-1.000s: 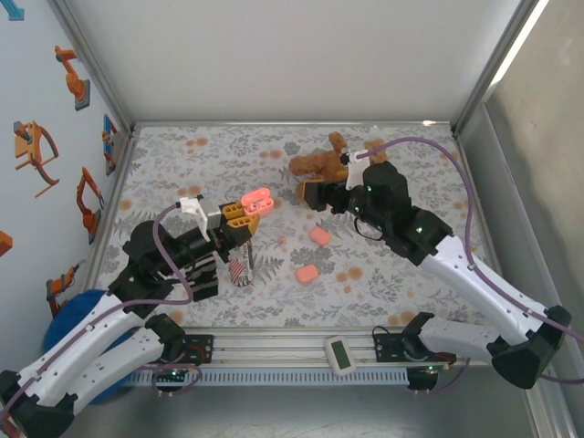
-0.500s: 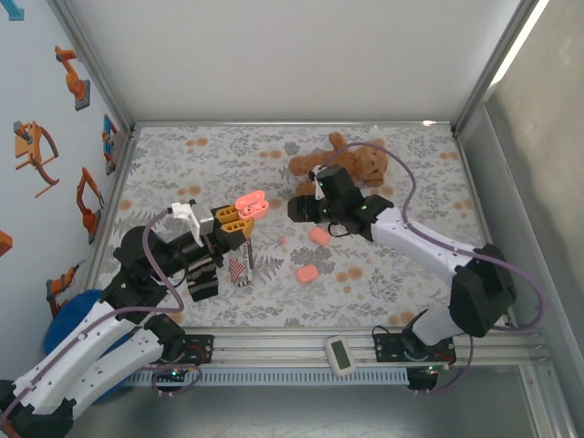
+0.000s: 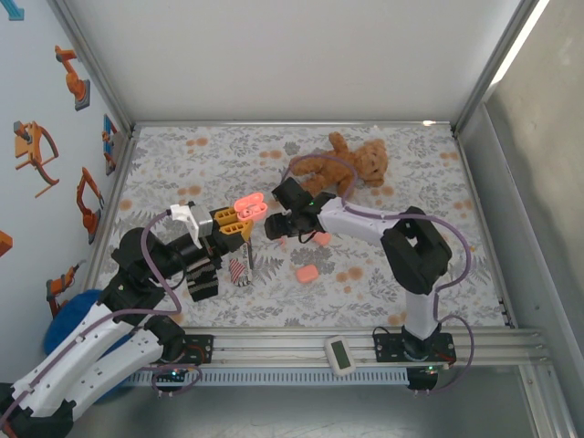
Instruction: Insert the wireless bluetooth earbuds into the charging case
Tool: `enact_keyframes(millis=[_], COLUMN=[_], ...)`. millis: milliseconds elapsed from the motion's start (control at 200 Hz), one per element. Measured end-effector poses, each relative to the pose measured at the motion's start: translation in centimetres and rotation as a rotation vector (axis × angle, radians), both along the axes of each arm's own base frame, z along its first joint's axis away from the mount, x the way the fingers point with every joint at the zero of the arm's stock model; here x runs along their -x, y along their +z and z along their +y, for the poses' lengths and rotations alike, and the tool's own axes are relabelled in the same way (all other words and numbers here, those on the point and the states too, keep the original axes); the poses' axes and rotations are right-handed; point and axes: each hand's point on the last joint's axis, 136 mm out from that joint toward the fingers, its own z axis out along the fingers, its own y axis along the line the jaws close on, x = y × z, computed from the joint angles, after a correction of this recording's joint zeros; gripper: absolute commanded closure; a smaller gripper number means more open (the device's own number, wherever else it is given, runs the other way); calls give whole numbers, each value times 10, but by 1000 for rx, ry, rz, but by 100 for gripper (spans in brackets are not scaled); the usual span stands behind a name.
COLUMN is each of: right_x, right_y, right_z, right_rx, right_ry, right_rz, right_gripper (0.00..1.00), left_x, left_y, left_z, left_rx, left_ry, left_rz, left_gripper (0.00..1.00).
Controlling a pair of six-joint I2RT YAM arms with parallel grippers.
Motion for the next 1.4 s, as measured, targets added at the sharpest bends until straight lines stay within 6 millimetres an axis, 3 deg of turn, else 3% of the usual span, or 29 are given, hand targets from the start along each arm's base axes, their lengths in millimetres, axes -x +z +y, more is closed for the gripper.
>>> enact_keyframes(millis=[150, 506, 942, 1397], right_x=[3, 11, 18, 18], right_y=[-13, -41, -47, -31], right_z=[8, -10, -34, -22], right_rx=[57, 188, 315, 246], right_ry=[33, 53, 61, 80], right_rz=[6, 59, 65, 58], right_gripper=[38, 43, 50, 50], left_x=[0, -2, -7, -10], left_y=[-1, -3, -10, -13], left_z=[0, 0, -4, -6], left_rx=[-3, -10, -28, -37], left_ry=[3, 11, 11, 11], left_rz=[4, 8, 27, 36], left_gripper=[100, 100, 100, 100])
